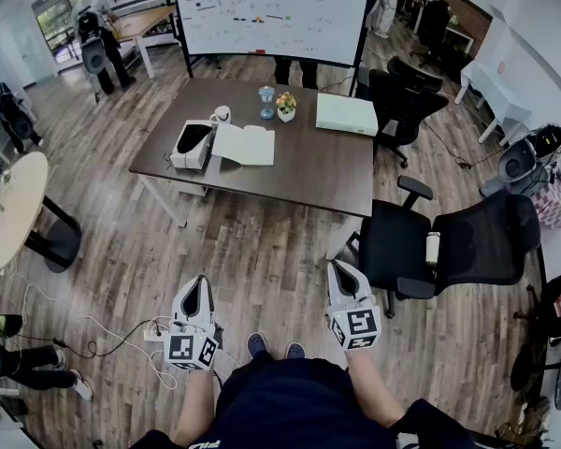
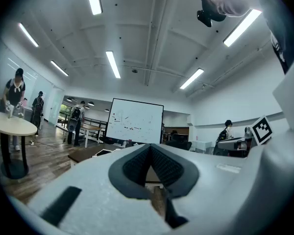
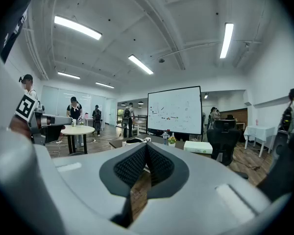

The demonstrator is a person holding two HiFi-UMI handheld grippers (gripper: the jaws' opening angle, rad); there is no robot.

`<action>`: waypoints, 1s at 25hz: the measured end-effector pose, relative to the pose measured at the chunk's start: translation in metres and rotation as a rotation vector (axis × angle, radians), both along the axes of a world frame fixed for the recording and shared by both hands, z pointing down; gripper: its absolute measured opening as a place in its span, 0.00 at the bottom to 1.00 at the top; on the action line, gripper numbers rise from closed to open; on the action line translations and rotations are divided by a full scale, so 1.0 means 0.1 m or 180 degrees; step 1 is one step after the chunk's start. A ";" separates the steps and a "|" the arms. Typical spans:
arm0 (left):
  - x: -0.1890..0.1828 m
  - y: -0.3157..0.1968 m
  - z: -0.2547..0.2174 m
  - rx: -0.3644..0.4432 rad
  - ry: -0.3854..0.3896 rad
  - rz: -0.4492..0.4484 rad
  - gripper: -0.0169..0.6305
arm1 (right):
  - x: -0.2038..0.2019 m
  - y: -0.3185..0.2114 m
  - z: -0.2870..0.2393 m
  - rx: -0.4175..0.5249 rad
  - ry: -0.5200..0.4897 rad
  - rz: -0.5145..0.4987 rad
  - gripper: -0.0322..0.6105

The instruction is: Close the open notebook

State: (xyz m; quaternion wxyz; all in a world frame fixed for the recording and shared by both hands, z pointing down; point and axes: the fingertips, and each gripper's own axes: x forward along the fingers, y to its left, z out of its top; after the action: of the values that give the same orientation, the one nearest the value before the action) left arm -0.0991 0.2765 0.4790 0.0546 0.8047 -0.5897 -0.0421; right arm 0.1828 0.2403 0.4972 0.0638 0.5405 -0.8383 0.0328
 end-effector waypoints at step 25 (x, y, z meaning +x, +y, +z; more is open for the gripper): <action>0.13 -0.02 0.02 -0.0023 -0.0047 -0.0111 0.00 | 0.01 -0.02 0.02 0.0061 0.0008 -0.0257 0.07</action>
State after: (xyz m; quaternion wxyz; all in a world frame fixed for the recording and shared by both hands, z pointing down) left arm -0.0858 0.2748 0.4806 0.0524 0.7944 -0.6041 -0.0350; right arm 0.1840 0.2384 0.4989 0.0609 0.5068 -0.8596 0.0215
